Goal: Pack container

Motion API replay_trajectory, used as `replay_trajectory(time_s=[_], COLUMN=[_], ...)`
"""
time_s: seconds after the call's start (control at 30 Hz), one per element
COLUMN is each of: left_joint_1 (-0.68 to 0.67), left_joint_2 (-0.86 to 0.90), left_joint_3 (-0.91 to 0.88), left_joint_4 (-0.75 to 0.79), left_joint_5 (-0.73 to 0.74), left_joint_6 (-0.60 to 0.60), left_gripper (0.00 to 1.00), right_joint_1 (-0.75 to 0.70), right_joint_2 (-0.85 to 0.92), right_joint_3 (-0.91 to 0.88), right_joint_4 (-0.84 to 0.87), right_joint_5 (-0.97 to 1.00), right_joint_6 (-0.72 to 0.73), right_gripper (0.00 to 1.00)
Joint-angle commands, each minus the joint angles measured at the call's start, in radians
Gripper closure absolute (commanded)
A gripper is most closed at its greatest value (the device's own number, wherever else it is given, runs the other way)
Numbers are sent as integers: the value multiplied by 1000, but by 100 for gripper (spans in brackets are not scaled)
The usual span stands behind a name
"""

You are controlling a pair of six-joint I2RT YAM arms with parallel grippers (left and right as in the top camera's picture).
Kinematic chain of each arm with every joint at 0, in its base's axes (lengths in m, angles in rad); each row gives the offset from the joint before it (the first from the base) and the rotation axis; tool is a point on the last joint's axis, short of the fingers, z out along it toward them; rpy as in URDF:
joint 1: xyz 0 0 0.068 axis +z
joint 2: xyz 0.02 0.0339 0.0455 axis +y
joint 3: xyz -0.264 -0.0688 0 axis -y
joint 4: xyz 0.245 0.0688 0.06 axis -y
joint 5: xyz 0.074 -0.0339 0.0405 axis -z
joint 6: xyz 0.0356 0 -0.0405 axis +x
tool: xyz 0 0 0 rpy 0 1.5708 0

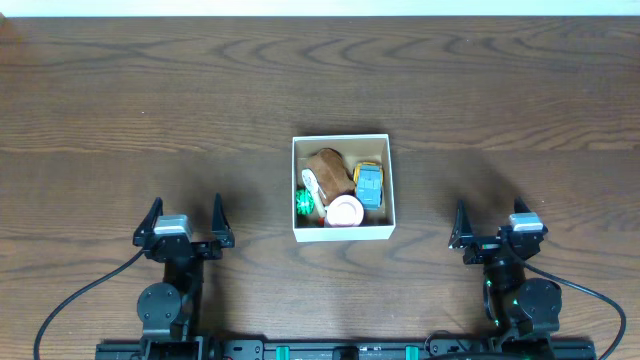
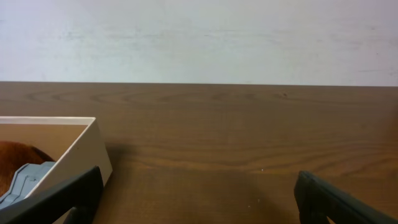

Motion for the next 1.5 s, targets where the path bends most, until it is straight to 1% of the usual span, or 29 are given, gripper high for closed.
replay_trajectory(time_s=[0.0,0.2,1.47], left_joint_1=[5,5,5], left_joint_2=[-8,-8,-6], left_joint_3=[-10,-10,-10], left_joint_4=[-5,-156,-152], left_joint_5=[-25,-26,-26], left_joint_6=[51,40,40], left_gripper=[2,2,2], right_joint_1=[-5,-5,-5], right_joint_2=[-6,-6,-6], right_joint_3=[-2,-2,-2], right_joint_4=[-4,-4,-4], right_joint_5=[-7,-7,-7], right_joint_6=[10,10,10], right_gripper=[1,1,1])
